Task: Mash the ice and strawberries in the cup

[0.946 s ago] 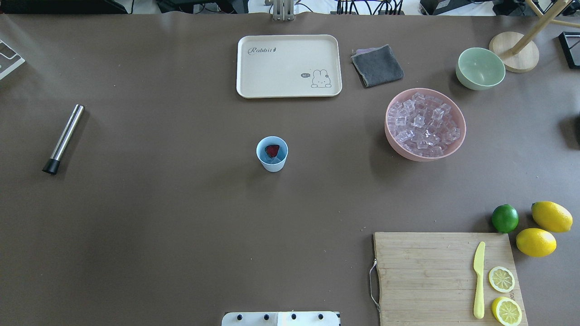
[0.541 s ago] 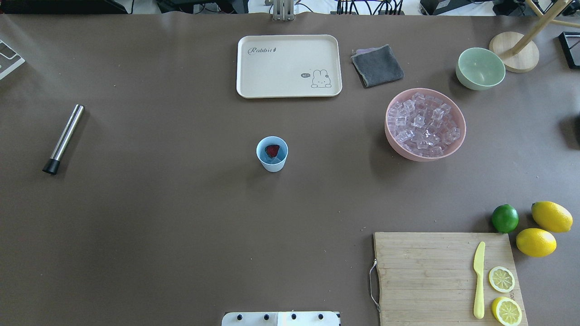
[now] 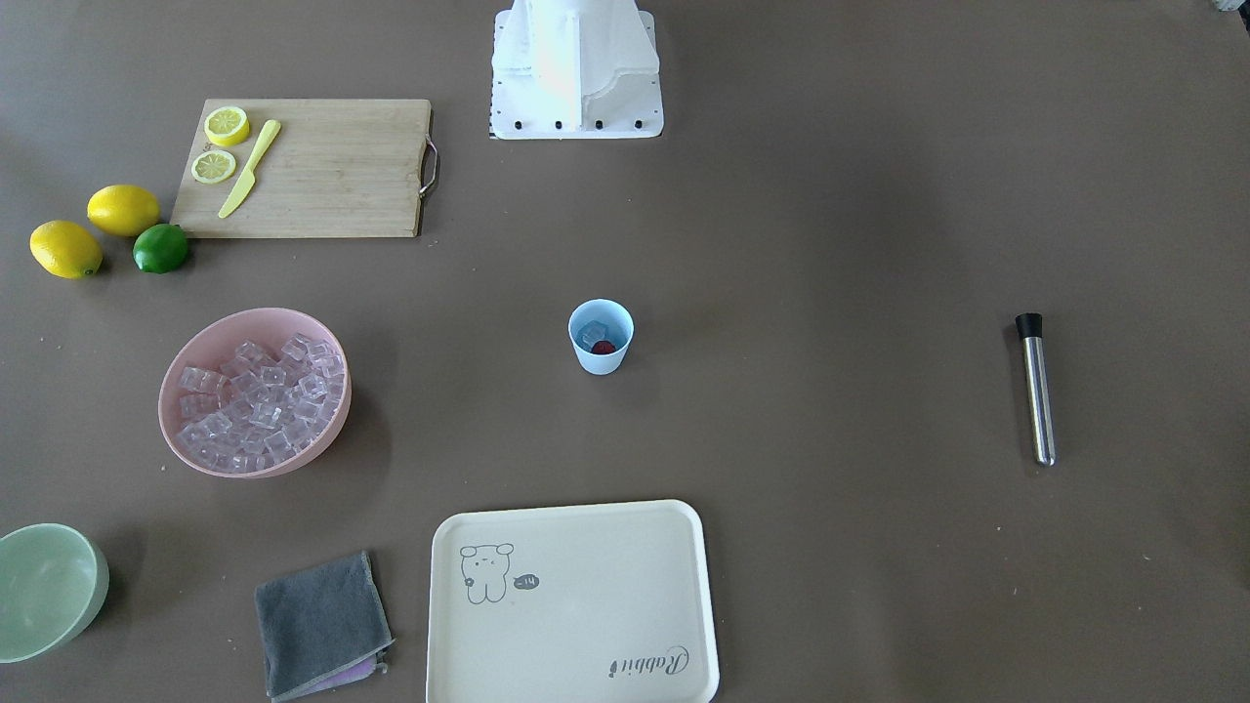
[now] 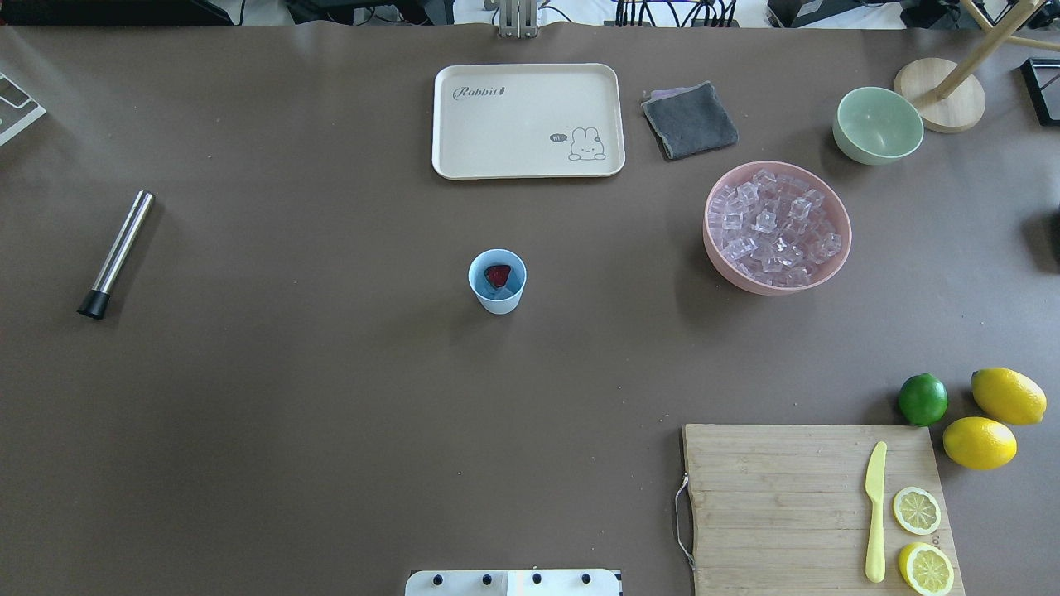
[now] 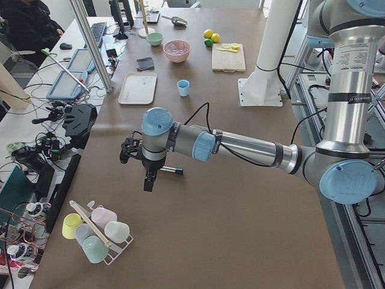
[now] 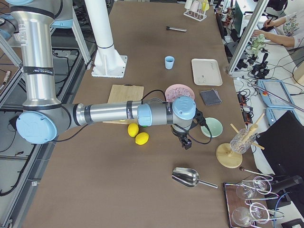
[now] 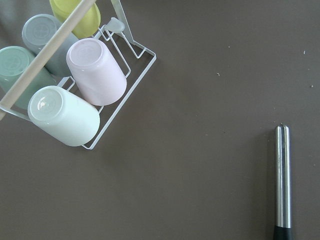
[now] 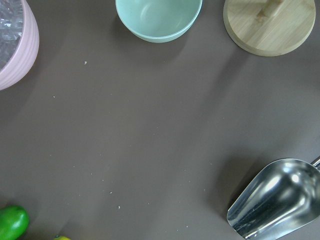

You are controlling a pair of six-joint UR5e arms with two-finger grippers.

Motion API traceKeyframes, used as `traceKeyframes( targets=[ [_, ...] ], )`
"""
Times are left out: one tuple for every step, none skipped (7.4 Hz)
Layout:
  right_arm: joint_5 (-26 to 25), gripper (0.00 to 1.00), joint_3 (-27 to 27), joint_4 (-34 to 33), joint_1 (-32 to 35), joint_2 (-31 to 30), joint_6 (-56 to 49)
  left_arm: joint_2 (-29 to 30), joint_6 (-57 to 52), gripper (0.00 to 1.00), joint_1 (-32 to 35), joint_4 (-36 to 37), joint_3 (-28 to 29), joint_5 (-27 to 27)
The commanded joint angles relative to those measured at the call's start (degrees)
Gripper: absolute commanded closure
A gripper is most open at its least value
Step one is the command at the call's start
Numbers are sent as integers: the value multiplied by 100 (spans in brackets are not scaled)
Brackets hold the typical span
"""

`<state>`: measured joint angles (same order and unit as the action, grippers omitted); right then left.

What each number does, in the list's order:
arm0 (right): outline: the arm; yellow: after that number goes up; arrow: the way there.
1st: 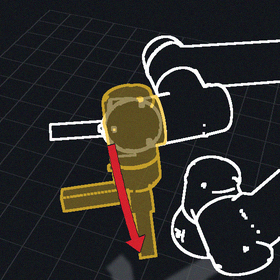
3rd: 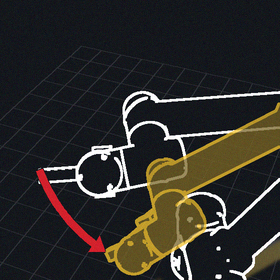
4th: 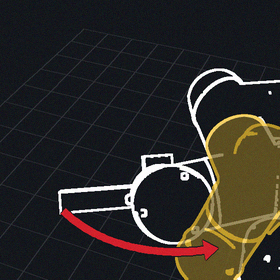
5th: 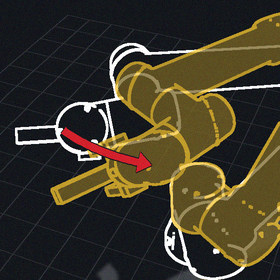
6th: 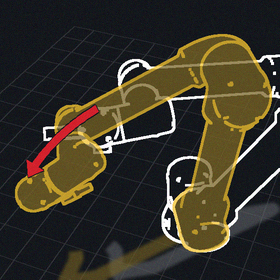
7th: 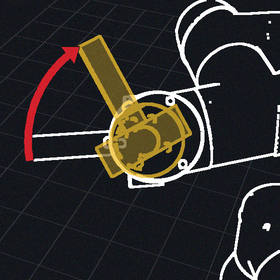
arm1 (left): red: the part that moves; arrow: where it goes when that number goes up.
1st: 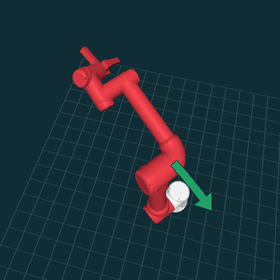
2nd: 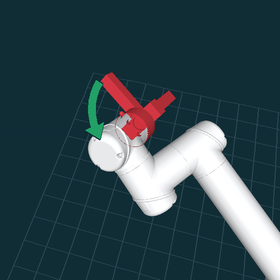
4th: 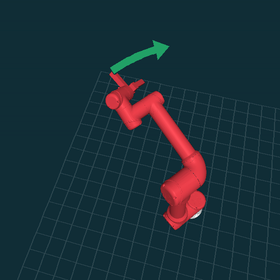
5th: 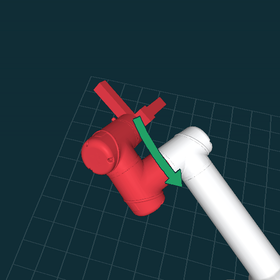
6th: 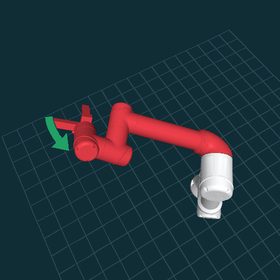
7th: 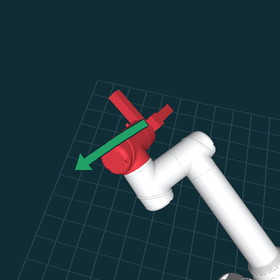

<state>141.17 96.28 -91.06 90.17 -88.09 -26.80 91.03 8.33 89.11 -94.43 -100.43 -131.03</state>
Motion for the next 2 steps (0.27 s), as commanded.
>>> traceKeyframes(
  targets=[
    [-89, 2, 5, 0, -8, 46, -18, -24, 2, 2, -17, 126, 33, -1],
    [-272, 2, -30, -9, -25, 55, -18, 11, 2, 2, -17, 222, 33, -2]
  ],
)
